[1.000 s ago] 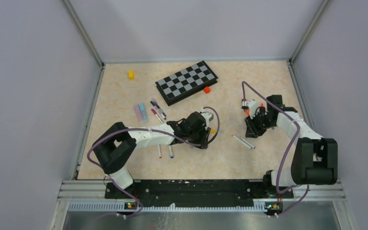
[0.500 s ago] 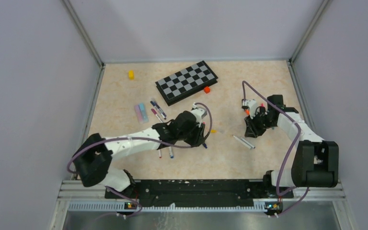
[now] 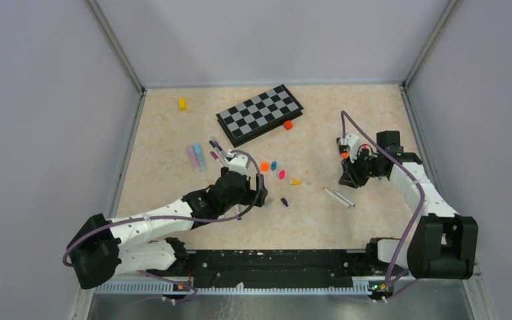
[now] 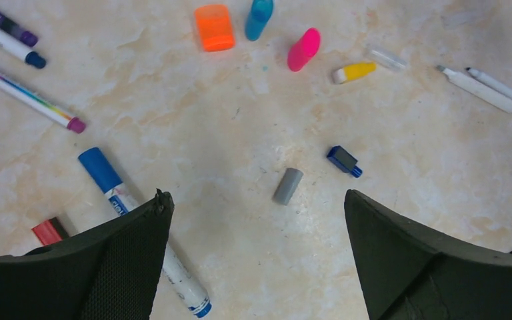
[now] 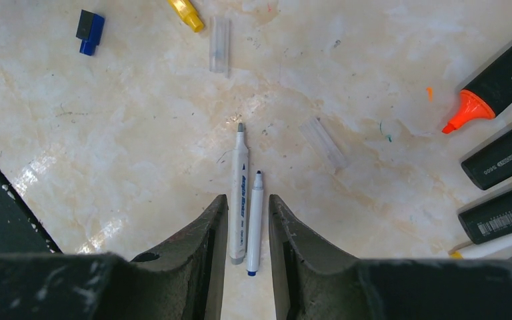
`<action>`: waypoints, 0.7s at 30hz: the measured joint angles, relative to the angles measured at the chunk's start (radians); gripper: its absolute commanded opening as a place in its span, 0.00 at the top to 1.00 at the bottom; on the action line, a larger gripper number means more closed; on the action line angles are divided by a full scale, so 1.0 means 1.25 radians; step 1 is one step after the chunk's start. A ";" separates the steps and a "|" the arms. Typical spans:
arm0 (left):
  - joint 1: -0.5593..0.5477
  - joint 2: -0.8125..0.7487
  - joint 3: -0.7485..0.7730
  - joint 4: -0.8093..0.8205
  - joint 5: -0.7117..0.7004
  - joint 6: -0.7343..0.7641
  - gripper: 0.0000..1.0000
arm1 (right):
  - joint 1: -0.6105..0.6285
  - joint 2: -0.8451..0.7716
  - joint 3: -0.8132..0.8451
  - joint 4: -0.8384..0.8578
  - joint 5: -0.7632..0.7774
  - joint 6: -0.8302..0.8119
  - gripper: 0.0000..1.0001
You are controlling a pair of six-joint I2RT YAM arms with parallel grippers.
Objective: Open the pen caps
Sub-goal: Place the pen at the center of the board, then pick up the pen from the center of the board.
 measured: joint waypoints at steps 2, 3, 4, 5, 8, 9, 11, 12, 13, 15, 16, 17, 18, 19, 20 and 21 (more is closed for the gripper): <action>0.005 0.007 0.002 -0.022 -0.022 -0.028 0.03 | 0.000 0.000 0.000 0.000 -0.001 0.000 0.72; 0.008 0.017 0.004 -0.034 -0.033 -0.042 0.04 | 0.000 0.000 0.000 0.000 -0.001 0.000 0.72; 0.010 0.029 0.007 -0.049 -0.043 -0.057 0.05 | 0.000 0.000 0.000 0.001 -0.002 0.000 0.72; 0.012 0.045 0.012 -0.070 -0.056 -0.075 0.08 | 0.000 0.000 0.000 0.001 -0.002 0.000 0.72; 0.017 0.111 0.050 -0.156 -0.099 -0.138 0.25 | 0.000 0.000 0.000 0.001 -0.003 0.000 0.72; 0.017 0.143 0.077 -0.199 -0.119 -0.165 0.28 | 0.000 0.000 -0.001 0.002 -0.004 0.000 0.72; 0.020 0.211 0.139 -0.279 -0.155 -0.224 0.33 | 0.000 0.000 -0.001 0.002 -0.004 0.000 0.72; 0.021 0.238 0.164 -0.310 -0.169 -0.246 0.35 | 0.000 0.000 -0.001 0.002 -0.004 0.000 0.72; 0.022 0.260 0.185 -0.333 -0.179 -0.265 0.39 | 0.000 0.000 -0.001 0.002 -0.004 0.000 0.72; 0.023 0.286 0.209 -0.363 -0.194 -0.293 0.46 | 0.000 0.000 -0.001 0.002 -0.004 0.000 0.72; 0.023 0.292 0.212 -0.372 -0.200 -0.306 0.47 | 0.000 0.000 -0.001 0.002 -0.004 0.000 0.72; 0.023 0.292 0.212 -0.379 -0.202 -0.313 0.49 | 0.000 0.000 -0.001 0.002 -0.004 0.000 0.72; 0.023 0.292 0.212 -0.388 -0.204 -0.322 0.50 | 0.000 0.000 -0.001 0.002 -0.004 0.000 0.72; 0.026 0.292 0.212 -0.391 -0.205 -0.327 0.50 | 0.000 0.000 -0.001 0.002 -0.004 0.000 0.72; 0.029 0.292 0.212 -0.394 -0.205 -0.331 0.51 | 0.000 0.000 -0.001 0.002 -0.004 0.000 0.72; 0.031 0.292 0.212 -0.397 -0.204 -0.334 0.51 | 0.000 0.000 -0.001 0.002 -0.004 0.000 0.72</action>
